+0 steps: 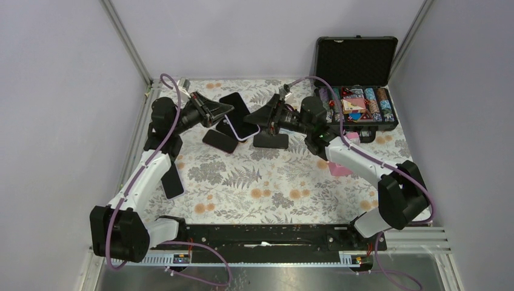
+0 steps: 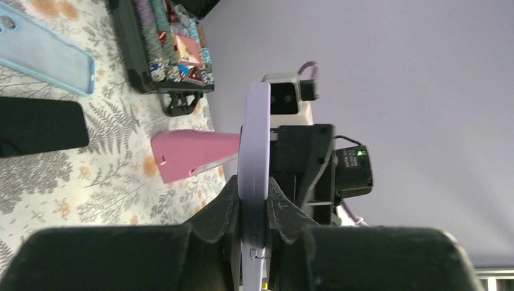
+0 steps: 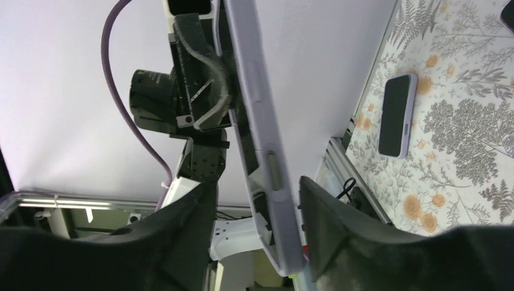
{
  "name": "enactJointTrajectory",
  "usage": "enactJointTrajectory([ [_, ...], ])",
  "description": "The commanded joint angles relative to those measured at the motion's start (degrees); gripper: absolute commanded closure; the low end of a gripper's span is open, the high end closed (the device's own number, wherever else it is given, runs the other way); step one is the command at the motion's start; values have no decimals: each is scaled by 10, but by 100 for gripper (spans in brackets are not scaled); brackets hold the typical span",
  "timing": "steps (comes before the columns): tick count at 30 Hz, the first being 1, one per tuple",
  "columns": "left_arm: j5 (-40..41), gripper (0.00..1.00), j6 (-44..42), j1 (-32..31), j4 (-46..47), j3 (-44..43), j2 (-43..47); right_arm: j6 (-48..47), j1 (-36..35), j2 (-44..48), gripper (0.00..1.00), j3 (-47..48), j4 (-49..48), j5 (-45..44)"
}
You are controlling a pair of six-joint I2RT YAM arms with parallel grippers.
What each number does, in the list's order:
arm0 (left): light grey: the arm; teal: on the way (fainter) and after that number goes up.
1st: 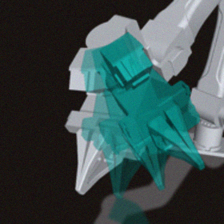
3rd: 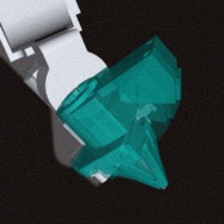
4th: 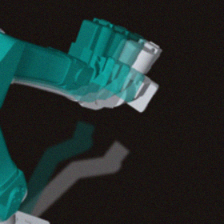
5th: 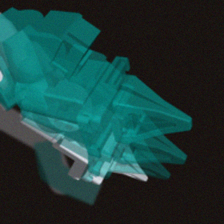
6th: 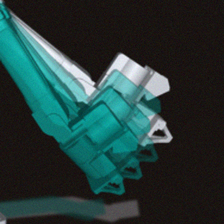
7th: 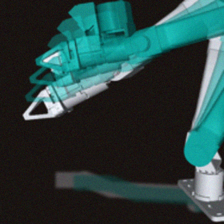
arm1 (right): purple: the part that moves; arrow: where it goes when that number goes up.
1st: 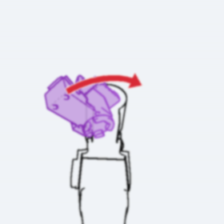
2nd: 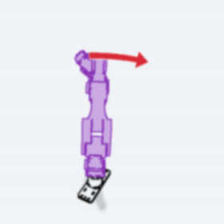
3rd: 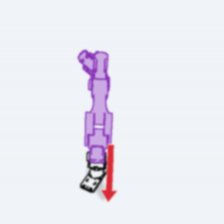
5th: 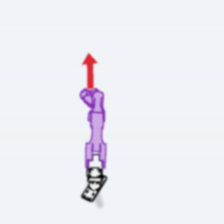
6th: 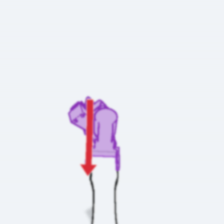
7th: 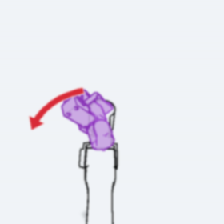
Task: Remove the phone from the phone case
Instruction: Pick up the phone at the center of the board, then remove the phone case from the phone.
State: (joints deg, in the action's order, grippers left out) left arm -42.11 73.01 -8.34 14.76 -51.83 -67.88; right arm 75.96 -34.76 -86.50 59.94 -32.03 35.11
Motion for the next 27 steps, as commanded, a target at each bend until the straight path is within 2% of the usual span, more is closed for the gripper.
enactJointTrajectory([
  [1,-3,100,-43,2,9,-21,17,-22,-2,21,29,15,-10,23],
  [2,-3,100,-35,3,10,-25,18,-26,-2,29,21,6,-14,17],
  [4,2,100,-15,3,11,-32,19,-19,1,38,16,-9,-39,8],
  [9,33,100,54,9,25,-43,19,81,10,34,17,-65,-210,-25],
  [11,42,100,89,11,63,-40,20,114,9,32,23,-87,-256,-44],
  [16,61,100,165,11,124,-29,23,127,9,42,52,-102,-292,-73],
  [20,67,100,217,11,176,-10,29,121,9,49,61,-95,-303,-95],
  [22,66,100,231,11,185,-7,32,124,9,46,59,-89,-309,-101],
  [25,66,100,234,11,186,-6,41,142,10,37,38,-81,-327,-106],
  [27,67,100,232,11,185,-6,43,153,9,31,37,-78,-341,-113],
])
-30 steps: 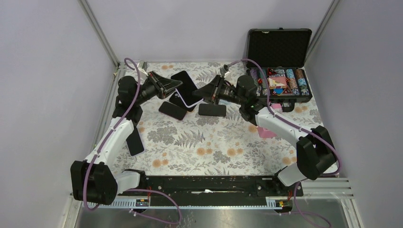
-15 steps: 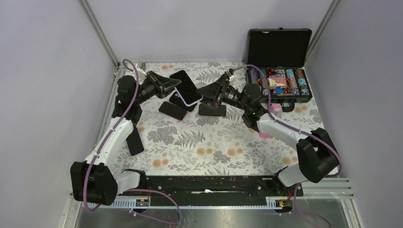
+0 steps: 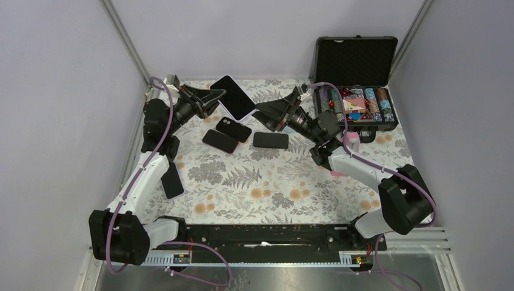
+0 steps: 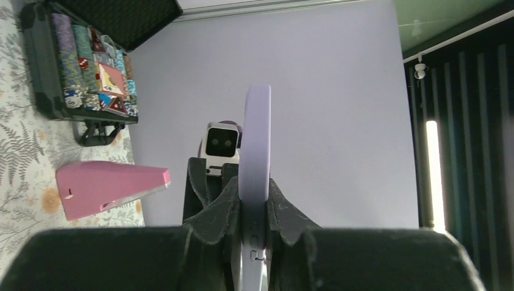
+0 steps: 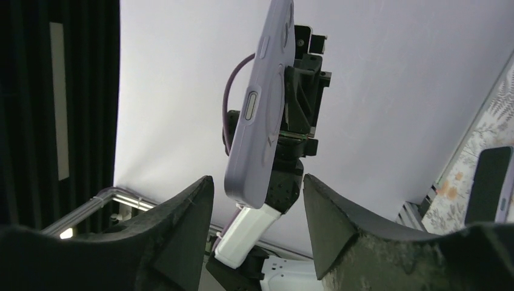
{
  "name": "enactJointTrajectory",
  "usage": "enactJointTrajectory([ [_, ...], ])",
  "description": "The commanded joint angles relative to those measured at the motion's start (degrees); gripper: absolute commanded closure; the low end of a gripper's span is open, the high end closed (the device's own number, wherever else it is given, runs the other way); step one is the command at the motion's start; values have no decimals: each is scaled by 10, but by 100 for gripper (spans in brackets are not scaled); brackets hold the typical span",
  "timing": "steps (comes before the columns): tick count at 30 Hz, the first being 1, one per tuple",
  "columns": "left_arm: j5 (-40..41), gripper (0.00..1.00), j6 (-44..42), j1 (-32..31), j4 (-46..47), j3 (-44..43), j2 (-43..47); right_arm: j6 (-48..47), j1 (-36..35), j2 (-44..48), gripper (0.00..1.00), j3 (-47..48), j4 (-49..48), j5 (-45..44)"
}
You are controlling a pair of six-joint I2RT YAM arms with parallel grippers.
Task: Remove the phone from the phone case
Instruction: Remove the phone case from the phone.
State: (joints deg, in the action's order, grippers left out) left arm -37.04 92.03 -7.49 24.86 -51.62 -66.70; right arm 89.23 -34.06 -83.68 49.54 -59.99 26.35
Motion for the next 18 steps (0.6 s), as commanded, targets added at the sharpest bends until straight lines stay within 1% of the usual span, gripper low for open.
enactJointTrajectory([
  [1,17,100,45,3,85,-7,32,25,2,-1,39,30,-67,-26],
  [4,19,100,56,3,95,-3,34,37,2,-14,52,47,-71,-16],
  [6,19,100,58,3,100,-4,33,33,1,-20,58,61,-60,0],
  [9,17,100,55,2,92,-13,31,18,-1,-22,59,66,-57,11],
  [11,18,100,55,2,93,-14,30,19,-2,-23,56,62,-61,10],
  [13,21,100,55,2,93,-13,29,23,-2,-26,49,61,-71,10],
  [14,21,100,56,3,93,-12,28,26,-2,-27,49,61,-77,9],
  [18,29,100,69,2,94,-2,30,39,-2,-36,61,65,-92,9],
])
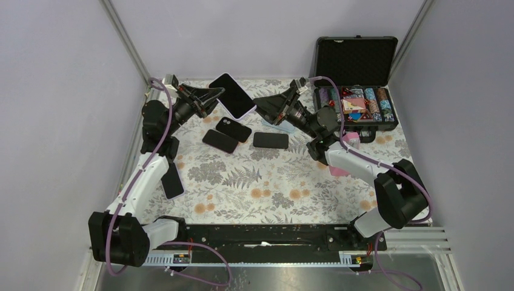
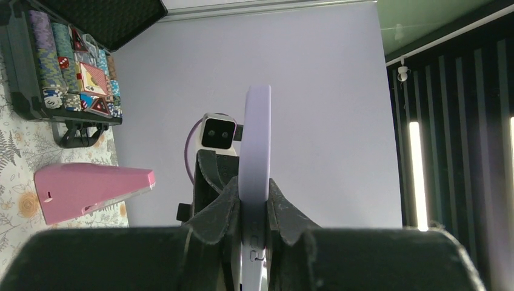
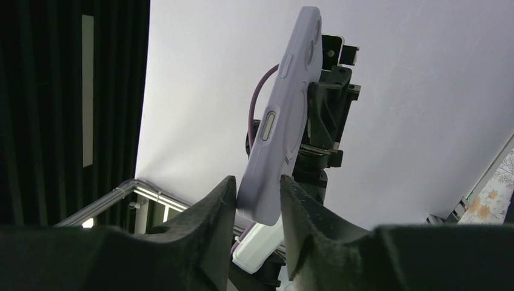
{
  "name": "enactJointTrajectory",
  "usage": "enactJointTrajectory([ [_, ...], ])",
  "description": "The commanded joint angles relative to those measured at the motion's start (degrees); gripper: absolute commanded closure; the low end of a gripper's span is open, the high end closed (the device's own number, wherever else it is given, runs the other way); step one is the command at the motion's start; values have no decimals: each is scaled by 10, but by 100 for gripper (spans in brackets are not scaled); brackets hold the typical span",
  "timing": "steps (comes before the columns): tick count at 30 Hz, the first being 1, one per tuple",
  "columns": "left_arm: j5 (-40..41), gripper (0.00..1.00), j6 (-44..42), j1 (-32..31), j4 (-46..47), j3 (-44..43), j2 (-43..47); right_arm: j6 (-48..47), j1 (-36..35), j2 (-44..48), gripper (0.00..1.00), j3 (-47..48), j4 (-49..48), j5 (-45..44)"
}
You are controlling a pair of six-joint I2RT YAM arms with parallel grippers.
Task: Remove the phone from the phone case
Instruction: Remove the phone case from the phone.
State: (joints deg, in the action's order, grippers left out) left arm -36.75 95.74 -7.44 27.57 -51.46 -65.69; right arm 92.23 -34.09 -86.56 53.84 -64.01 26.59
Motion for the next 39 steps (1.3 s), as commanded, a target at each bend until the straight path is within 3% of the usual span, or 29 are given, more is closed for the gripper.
enactJointTrajectory([
  [1,30,100,34,2,66,-1,22,11,-2,-9,64,21,-56,7],
  [7,29,100,49,1,29,4,23,21,-4,-14,91,30,-69,3],
  [10,6,100,100,1,50,24,4,40,-6,-30,100,44,-115,3],
  [15,-6,100,192,-6,146,73,-35,68,-7,-54,100,65,-189,1],
  [23,-10,100,220,-23,154,83,-48,57,-12,-56,100,76,-202,9],
  [29,7,100,292,-62,197,67,-55,46,-21,-56,100,90,-200,-2],
  [35,49,100,281,-90,112,9,-25,7,-33,-50,100,133,-121,18],
  [39,55,100,303,-92,146,2,-29,-35,-34,-24,100,109,-44,14],
])
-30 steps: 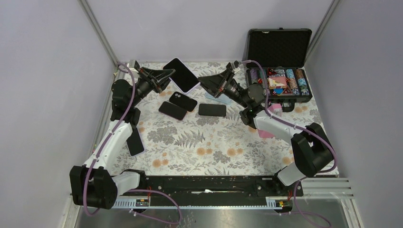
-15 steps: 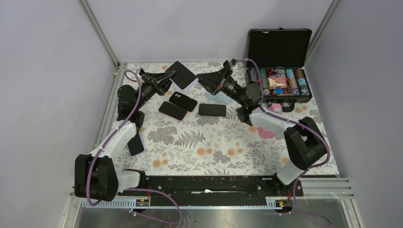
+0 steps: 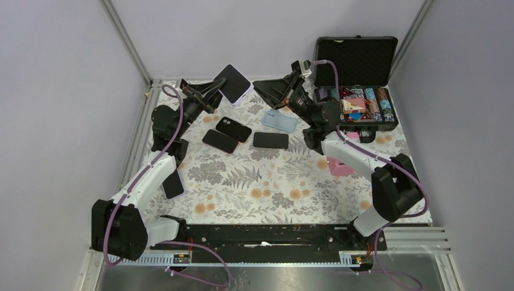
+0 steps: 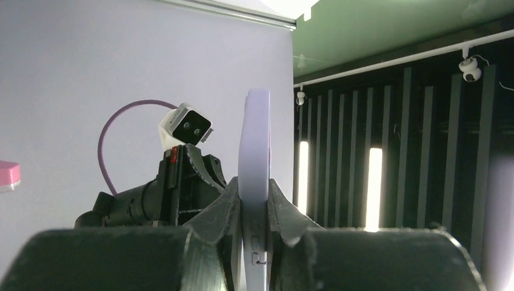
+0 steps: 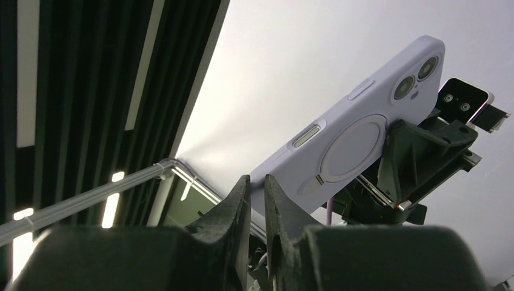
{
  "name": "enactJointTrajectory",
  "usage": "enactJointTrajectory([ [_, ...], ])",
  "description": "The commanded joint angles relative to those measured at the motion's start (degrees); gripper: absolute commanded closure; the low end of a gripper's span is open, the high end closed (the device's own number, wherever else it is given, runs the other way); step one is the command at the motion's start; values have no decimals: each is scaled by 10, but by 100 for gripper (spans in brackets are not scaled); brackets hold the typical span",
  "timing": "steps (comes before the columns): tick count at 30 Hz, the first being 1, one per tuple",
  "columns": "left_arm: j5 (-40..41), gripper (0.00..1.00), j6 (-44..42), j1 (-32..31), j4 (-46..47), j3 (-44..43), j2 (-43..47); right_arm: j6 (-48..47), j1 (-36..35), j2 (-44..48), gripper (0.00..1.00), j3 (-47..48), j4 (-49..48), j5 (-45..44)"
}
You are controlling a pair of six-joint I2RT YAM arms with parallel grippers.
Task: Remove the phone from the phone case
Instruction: Remove the phone case from the phone.
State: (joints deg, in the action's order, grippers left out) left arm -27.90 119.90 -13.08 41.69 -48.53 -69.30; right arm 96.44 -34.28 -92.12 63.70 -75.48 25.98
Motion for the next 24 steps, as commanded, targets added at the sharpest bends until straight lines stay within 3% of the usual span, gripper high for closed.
enactJointTrajectory([
  [1,-34,100,66,-38,11,-31,6,-93,-31,39,100,8,106,22],
  [6,-24,100,39,-38,-8,-54,18,-179,-32,81,98,2,263,22],
  [10,-14,100,21,-31,4,-52,20,-212,-32,123,43,-23,308,2],
  [13,-8,100,5,-27,0,-46,24,-239,-32,144,24,-11,348,6],
  [18,-8,100,-21,-25,-19,-42,26,-225,-34,139,18,25,369,23],
  [24,-17,100,-34,-18,-50,-42,32,-222,-35,130,30,50,416,34],
])
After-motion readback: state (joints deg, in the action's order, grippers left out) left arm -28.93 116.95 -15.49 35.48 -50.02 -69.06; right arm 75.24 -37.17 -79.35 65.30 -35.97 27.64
